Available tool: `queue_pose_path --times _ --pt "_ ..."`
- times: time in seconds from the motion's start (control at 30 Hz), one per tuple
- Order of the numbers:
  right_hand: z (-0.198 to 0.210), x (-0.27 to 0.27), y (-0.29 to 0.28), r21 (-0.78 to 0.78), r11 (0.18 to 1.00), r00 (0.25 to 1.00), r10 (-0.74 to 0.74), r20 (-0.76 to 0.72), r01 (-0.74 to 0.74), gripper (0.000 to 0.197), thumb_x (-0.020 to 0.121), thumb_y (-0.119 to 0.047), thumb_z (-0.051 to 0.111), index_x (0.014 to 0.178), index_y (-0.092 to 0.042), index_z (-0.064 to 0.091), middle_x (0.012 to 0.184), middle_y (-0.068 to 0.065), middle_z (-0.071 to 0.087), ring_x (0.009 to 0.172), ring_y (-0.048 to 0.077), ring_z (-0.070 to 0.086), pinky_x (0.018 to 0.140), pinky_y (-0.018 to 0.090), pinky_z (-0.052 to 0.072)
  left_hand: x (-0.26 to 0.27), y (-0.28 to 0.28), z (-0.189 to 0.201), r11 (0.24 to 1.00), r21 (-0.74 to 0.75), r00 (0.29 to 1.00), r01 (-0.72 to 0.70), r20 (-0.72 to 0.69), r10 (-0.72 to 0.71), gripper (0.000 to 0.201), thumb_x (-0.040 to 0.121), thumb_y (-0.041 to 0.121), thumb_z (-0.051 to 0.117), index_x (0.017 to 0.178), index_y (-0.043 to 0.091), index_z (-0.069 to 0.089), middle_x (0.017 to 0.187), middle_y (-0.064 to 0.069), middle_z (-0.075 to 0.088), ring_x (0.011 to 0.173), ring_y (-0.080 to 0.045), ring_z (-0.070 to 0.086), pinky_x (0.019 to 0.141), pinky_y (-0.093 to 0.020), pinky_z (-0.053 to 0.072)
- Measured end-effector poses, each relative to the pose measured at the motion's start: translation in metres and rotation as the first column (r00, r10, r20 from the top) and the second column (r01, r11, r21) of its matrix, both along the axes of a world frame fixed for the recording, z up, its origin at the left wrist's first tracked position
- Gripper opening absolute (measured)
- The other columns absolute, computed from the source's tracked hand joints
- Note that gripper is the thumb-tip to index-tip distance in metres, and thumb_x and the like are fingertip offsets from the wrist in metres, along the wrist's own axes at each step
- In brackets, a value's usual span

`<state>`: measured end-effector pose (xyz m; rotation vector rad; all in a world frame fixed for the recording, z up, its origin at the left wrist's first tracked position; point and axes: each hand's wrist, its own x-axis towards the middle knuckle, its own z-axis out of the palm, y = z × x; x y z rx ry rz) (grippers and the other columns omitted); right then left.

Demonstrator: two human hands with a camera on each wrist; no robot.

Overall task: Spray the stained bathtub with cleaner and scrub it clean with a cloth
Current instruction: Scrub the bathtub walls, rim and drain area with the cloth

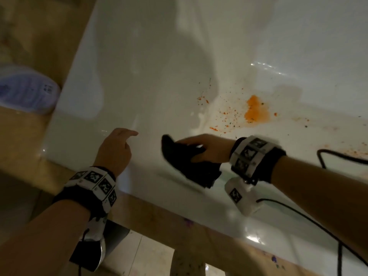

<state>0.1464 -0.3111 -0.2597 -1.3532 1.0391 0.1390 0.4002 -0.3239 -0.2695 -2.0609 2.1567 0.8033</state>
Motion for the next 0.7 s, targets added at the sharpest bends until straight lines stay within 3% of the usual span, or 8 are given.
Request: queue_pose_path --times 0.13,0.37,0.43,0.47,0.53,0.6,0.63,0.7 --pt "0.003 0.038 0.007 -0.120 0.921 0.927 0.375 0.011 -0.371 0.056 0.096 -0.006 0.039 0.148 -0.022 0.024 0.118 0.017 0.055 0.110 0.032 0.052 0.098 0.036 0.040 -0.006 0.000 -0.009 1.000 0.009 0.999 -0.027 -0.031 0.028 0.049 0.086 -0.016 0.034 0.122 0.005 0.060 0.129 -0.014 0.052 0.116 -0.028 0.051 0.096 -0.022 0.034" --pt "-0.062 0.063 -0.010 -0.102 0.866 0.859 0.459 -0.226 -0.489 0.065 0.095 -0.011 0.043 0.151 -0.019 0.010 0.125 0.020 0.048 0.111 0.035 0.052 0.090 0.037 0.044 -0.009 -0.002 -0.026 0.996 0.036 0.994 -0.084 -0.067 0.086 0.050 0.085 -0.019 0.034 0.120 0.004 0.060 0.126 -0.015 0.052 0.115 -0.026 0.052 0.095 -0.014 0.030" --pt "-0.089 0.060 -0.010 -0.082 0.899 0.873 0.392 -0.290 -0.431 0.055 0.097 -0.035 0.040 0.147 -0.016 0.027 0.123 0.018 0.053 0.112 0.036 0.055 0.092 0.037 0.045 -0.008 -0.003 -0.027 0.995 0.048 0.993 -0.084 -0.078 0.087 0.051 0.086 -0.020 0.033 0.122 0.004 0.059 0.126 -0.014 0.052 0.115 -0.024 0.051 0.094 -0.011 0.029" --pt "-0.104 0.053 -0.007 -0.138 0.872 0.849 0.401 -0.345 -0.469 0.061 0.090 -0.059 0.037 0.138 -0.023 0.042 0.117 0.014 0.059 0.106 0.035 0.060 0.092 0.038 0.048 -0.007 -0.003 -0.027 0.996 0.050 0.993 -0.076 -0.082 0.079 0.051 0.086 -0.020 0.033 0.122 0.005 0.059 0.125 -0.014 0.051 0.114 -0.023 0.051 0.092 -0.008 0.028" --pt "-0.134 0.036 0.009 -0.114 0.919 0.867 0.307 -0.394 -0.377 0.082 0.060 -0.094 0.020 0.111 -0.041 0.056 0.094 0.003 0.066 0.076 0.030 0.071 0.079 0.044 0.056 -0.006 -0.003 -0.025 0.998 0.038 0.995 -0.044 -0.093 0.047 0.052 0.085 -0.022 0.033 0.122 0.004 0.059 0.125 -0.016 0.052 0.115 -0.025 0.051 0.092 -0.007 0.027" --pt "-0.138 0.026 0.017 0.027 0.972 0.884 0.224 -0.411 -0.234 0.082 0.063 -0.091 0.021 0.109 -0.032 0.057 0.077 0.000 0.062 0.058 0.025 0.066 0.063 0.034 0.056 -0.003 -0.003 -0.021 1.000 0.020 0.996 -0.002 -0.092 0.004 0.056 0.083 -0.024 0.031 0.123 0.004 0.059 0.128 -0.016 0.051 0.120 -0.026 0.049 0.097 -0.009 0.026" --pt "-0.133 0.024 0.014 0.048 0.979 0.883 0.202 -0.423 -0.200 0.074 0.075 -0.082 0.027 0.113 -0.025 0.055 0.076 0.002 0.060 0.063 0.025 0.064 0.065 0.030 0.053 -0.002 -0.003 -0.019 1.000 0.005 0.996 0.017 -0.083 -0.017 0.059 0.081 -0.026 0.031 0.123 0.004 0.059 0.130 -0.015 0.050 0.122 -0.026 0.047 0.099 -0.009 0.024" --pt "-0.111 0.022 0.003 0.062 0.985 0.913 0.170 -0.371 -0.159 0.037 0.096 -0.051 0.031 0.115 -0.024 0.047 0.098 0.008 0.061 0.090 0.029 0.061 0.080 0.030 0.044 0.003 -0.005 -0.014 0.998 -0.045 0.997 0.051 -0.053 -0.053 0.064 0.076 -0.028 0.033 0.124 0.005 0.058 0.133 -0.015 0.048 0.124 -0.026 0.046 0.101 -0.012 0.025"
